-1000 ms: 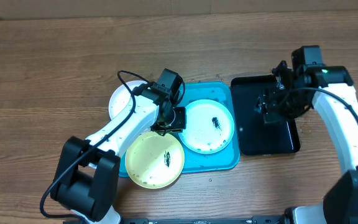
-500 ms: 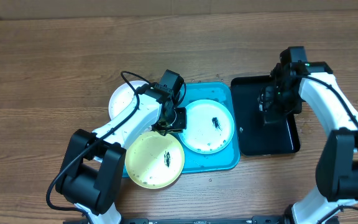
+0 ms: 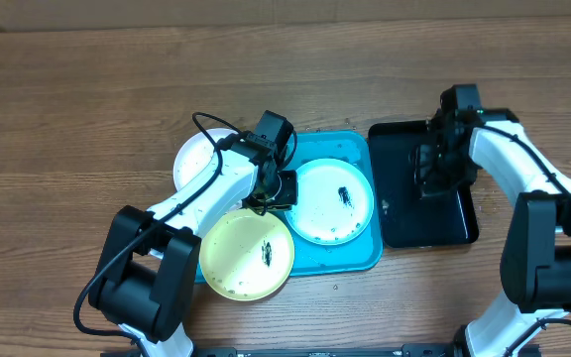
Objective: Clean dirty plates on tray and stack at the side
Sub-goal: 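Grasp the green sponge in the black tray with the right gripper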
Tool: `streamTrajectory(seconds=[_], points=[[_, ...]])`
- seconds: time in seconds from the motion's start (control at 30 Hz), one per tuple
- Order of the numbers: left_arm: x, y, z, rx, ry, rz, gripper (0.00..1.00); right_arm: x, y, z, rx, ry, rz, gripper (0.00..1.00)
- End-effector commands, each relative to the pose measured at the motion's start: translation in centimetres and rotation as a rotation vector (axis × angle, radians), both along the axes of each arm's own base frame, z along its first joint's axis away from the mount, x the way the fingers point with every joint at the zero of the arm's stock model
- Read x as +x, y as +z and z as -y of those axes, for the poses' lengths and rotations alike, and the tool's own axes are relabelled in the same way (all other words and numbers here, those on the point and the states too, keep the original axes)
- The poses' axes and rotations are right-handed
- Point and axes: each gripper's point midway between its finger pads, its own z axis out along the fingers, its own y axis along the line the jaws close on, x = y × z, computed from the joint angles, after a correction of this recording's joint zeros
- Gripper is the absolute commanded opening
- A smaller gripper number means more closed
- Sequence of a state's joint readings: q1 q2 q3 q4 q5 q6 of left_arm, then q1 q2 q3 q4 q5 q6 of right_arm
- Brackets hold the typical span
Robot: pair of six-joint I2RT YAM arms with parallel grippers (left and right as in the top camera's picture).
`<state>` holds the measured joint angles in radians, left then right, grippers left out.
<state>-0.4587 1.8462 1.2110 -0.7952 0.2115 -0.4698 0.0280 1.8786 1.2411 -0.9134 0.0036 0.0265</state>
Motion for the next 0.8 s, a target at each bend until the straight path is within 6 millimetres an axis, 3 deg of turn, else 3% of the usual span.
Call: streamTrajectory(seconds=[0.0,0.07,0.1,0.2,0.27,0.33,0.4,0.6,0.77], points=[[0.4,0.0,0.2,0.008,0.004,0.010,0.26,-0.9,-0.7,-0.6,0.015,0.009,-0.021,0.54],[0.4,0.0,0.2,0.008,0.004,0.010,0.26,-1.3,-0.6,-1.5,0.056,0.017,-0.036,0.22],[0.4,0.0,0.2,0.008,0.004,0.010,0.26,-1.4,-0.5,-1.8,0.074,0.018,-0.042,0.15],[0.4,0.0,0.2,0.008,0.004,0.010,0.26,-1.5,0.0,-2.2,0.096,0.019,-0.056,0.20],[0.4,0.0,0.2,0.008,0.005,0.010,0.26,-1.4,0.4,-2.2,0.093,0.019,-0.060,0.48],[0.4,0.0,0.2,0.008,0.004,0.010,0.26,-1.1,0.6,-2.1,0.092,0.018,-0.051,0.64],[0.4,0.0,0.2,0.008,0.004,0.010,0.26,-0.6,0.7,-2.0,0.082,0.018,-0.030,0.69],[0.4,0.0,0.2,0.008,0.004,0.010,0.26,1.9,0.9,-1.5,0.052,0.017,0.071,0.68],[0.4,0.0,0.2,0.008,0.004,0.010,0.27,2.2,0.9,-1.5,0.056,-0.007,0.085,0.42]])
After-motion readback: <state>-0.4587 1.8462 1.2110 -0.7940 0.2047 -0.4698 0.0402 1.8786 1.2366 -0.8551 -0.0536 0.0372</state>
